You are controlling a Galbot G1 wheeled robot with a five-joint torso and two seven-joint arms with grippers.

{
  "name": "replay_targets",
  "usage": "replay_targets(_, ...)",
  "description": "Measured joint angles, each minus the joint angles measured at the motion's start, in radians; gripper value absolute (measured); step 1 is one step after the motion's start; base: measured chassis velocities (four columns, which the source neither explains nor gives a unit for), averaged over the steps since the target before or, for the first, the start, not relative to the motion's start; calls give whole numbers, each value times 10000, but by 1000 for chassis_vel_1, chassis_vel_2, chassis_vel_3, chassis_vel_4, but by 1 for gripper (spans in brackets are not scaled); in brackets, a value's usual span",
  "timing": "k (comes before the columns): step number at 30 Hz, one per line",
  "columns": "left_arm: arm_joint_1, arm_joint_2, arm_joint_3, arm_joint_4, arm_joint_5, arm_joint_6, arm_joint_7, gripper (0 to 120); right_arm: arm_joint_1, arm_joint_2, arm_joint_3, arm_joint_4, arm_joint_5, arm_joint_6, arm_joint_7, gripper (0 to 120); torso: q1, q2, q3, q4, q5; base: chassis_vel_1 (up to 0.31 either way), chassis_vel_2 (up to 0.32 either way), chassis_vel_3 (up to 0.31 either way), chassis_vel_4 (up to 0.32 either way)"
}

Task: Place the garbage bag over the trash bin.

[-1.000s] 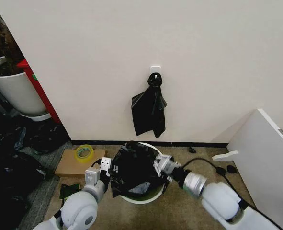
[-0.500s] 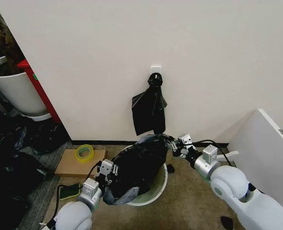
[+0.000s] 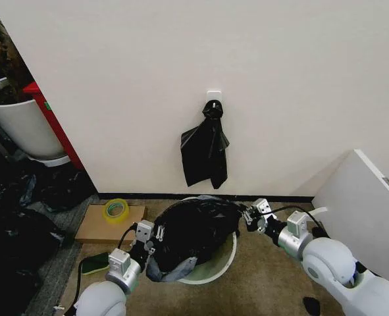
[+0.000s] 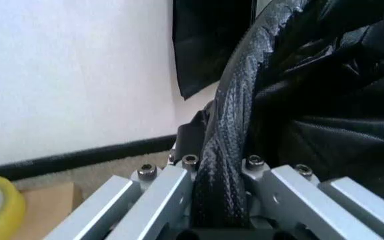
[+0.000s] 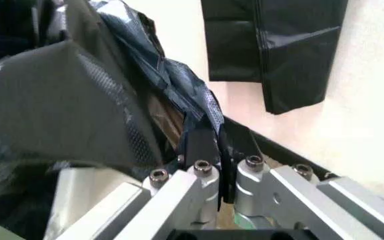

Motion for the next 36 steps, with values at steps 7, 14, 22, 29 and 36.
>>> replay_targets(7,33,66,-43,-142,-571,235,17,1,-169,35,464,-29,1630,164,-233,19,0,0,0,0,0,0,0,0,0)
replay_targets(14,-2,22,-1,-5,-629,450,-55,1,-178,168,1121,-54,3232,477,-212,41,0,0,0,0,0,0,0,0,0)
replay_targets(22,-151,-133,6,135,-811,740,-527,1,-1169,395,2503,1012,4539,-756,1316,69,0,0,0,-3,-4,0,0,0,0)
replay_targets(29,-297,-326,174,220,-914,871,-762,1,-2239,1334,2040,3294,5167,-2286,4119,97,0,0,-1,-3,-2,0,0,0,0)
replay_targets(36,-301,-331,205,162,-912,903,-779,1,-1589,1876,1203,3579,5998,-3004,6089,98,0,-2,0,1,-2,0,0,0,0)
